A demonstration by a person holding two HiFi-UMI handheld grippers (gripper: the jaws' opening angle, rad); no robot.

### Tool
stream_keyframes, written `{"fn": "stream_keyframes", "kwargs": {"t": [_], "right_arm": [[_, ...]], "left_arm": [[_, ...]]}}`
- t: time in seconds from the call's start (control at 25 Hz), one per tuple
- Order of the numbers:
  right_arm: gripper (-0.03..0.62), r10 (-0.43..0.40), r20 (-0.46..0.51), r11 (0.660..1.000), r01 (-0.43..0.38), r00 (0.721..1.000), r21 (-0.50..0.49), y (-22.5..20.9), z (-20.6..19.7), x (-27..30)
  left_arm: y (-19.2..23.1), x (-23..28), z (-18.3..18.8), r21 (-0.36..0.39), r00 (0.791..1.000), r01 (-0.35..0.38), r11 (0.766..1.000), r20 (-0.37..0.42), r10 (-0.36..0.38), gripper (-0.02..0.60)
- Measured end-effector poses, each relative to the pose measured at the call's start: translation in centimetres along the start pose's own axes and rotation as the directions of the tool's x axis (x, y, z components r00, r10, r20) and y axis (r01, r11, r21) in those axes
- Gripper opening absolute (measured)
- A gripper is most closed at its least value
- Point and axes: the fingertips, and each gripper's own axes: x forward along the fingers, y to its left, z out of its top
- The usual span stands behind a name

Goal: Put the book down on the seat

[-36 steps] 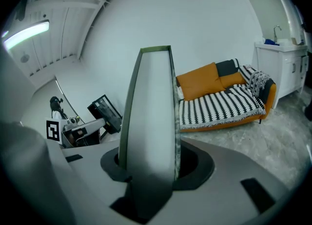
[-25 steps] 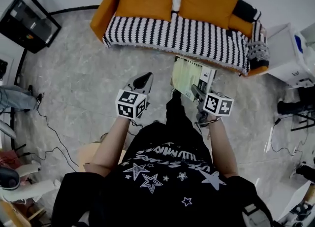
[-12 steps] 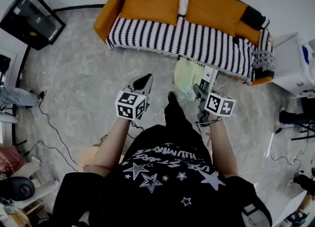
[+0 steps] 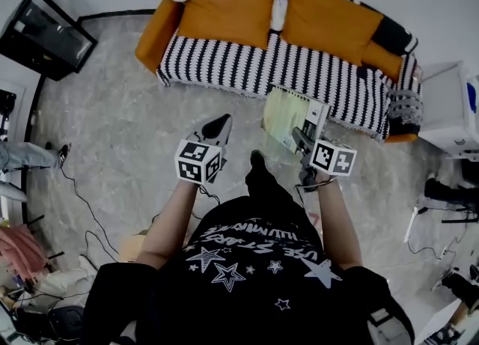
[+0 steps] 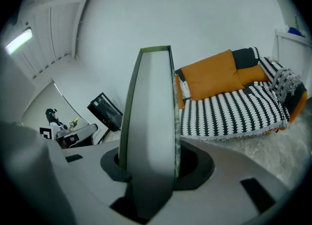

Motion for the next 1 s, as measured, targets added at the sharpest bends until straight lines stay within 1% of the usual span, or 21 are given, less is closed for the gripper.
{"fn": "stream_keyframes", "kwargs": {"t": [0.16,0.4,0.56,0.72,0.84,0.92,1.0], "right_arm": [[0.172,0.015,-0.009,1.0,-0.015,1.0,-0.012,-1.0,2.9,1.5],[0.172,0.031,-0.019,0.999,-0.031,0.999,-0.021,-3.6,6.3,3.2],[0.172,0.051,-0.026,0.998,-0.051,0.998,-0.022,-5.1,8.3,4.4],[0.172,0.079,-0.034,0.996,-0.08,0.996,-0.029,-6.6,10.4,6.3],[0.172,0.099,-0.048,0.993,-0.102,0.994,-0.056,-6.7,12.0,7.7],[0.172,0.108,-0.058,0.991,-0.112,0.992,-0.069,-6.2,12.9,8.8],[0.172,0.123,-0.069,0.988,-0.128,0.99,-0.081,-5.2,13.3,10.0]], "left_arm": [[0.8,2.4,1.7,-0.01,1.0,-0.018,1.0,-0.001,0.018,0.009],[1.2,5.4,3.8,0.007,0.999,-0.047,0.999,-0.003,0.047,0.009],[1.9,6.7,5.2,0.016,0.997,-0.082,0.997,-0.003,0.082,0.009],[3.1,8.0,6.2,0.004,0.992,-0.128,0.992,0.004,0.128,0.009],[4.5,7.9,7.0,0.023,0.983,-0.183,0.983,0.015,0.182,0.009],[5.7,7.4,7.4,0.006,0.977,-0.213,0.977,0.03,0.213,0.009],[6.9,6.7,7.4,-0.017,0.974,-0.222,0.975,0.037,0.223,0.009]]}}
